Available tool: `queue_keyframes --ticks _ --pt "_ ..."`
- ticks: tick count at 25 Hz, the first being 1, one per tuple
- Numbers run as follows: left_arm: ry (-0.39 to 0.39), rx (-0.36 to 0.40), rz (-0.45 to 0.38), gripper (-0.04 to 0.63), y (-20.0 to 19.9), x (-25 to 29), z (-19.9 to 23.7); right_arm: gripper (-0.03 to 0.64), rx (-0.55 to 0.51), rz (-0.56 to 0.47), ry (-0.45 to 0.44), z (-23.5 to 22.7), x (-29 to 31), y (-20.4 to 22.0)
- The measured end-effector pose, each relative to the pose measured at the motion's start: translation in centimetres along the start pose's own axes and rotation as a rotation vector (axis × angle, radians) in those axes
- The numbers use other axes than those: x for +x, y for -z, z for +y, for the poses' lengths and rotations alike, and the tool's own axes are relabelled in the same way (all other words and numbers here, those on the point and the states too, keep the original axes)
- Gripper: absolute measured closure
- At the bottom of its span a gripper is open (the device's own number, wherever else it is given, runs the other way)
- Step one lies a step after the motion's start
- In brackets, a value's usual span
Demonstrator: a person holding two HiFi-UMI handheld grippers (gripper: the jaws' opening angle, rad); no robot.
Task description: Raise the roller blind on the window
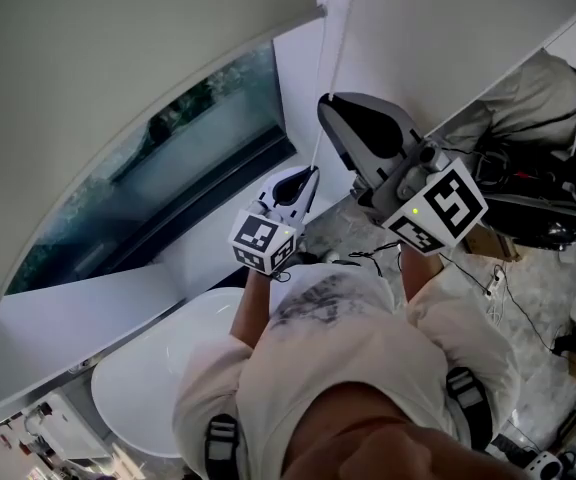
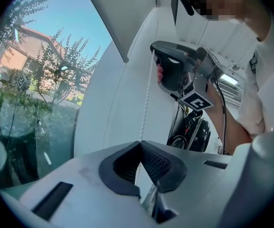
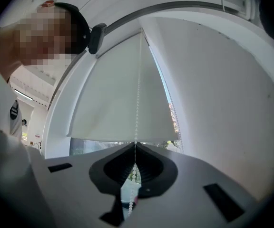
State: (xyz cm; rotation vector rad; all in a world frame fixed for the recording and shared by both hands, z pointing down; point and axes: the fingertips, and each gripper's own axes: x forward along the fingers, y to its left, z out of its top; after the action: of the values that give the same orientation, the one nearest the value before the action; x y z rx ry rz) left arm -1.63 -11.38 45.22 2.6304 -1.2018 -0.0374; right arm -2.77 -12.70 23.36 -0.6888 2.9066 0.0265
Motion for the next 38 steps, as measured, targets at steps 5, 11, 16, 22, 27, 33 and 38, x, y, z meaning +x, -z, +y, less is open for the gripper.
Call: queue_keyframes --ticks 5,11,16,22,27,33,38 --pt "0.005 -0.02 -0.002 0.588 0.4 0.1 0.1 0.554 -0.02 -0.034 0.025 0.4 -0.2 0.3" --pt "-0.004 -0.029 0.042 0.588 2.5 0.8 0.7 0.554 -0.036 -0.004 0.04 0.0 -0.1 2.3" --pt "-0.018 -0.051 0.088 0.588 5.2 0.8 1.5 0.554 -0.023 0.034 0.036 0.1 -0.1 4.9" --pt "-0.031 -0.088 0.155 0.588 8.4 1.3 2.0 0.554 -0.006 0.091 0.029 0.3 -0.8 8.0" --pt "-0.032 -0.121 0.196 0.588 10.5 1.5 2.0 0.554 0.016 0.125 0.027 0.2 -1.4 9.9" --pt "-0.038 -0.133 0.235 0.588 12.6 1.7 1.9 0.554 0.028 0.148 0.035 0.3 -2.4 11.8" --pt "-0.048 -0.149 0.261 0.588 14.7 1.6 2.4 0.554 0.038 0.182 0.034 0.7 -2.6 14.0"
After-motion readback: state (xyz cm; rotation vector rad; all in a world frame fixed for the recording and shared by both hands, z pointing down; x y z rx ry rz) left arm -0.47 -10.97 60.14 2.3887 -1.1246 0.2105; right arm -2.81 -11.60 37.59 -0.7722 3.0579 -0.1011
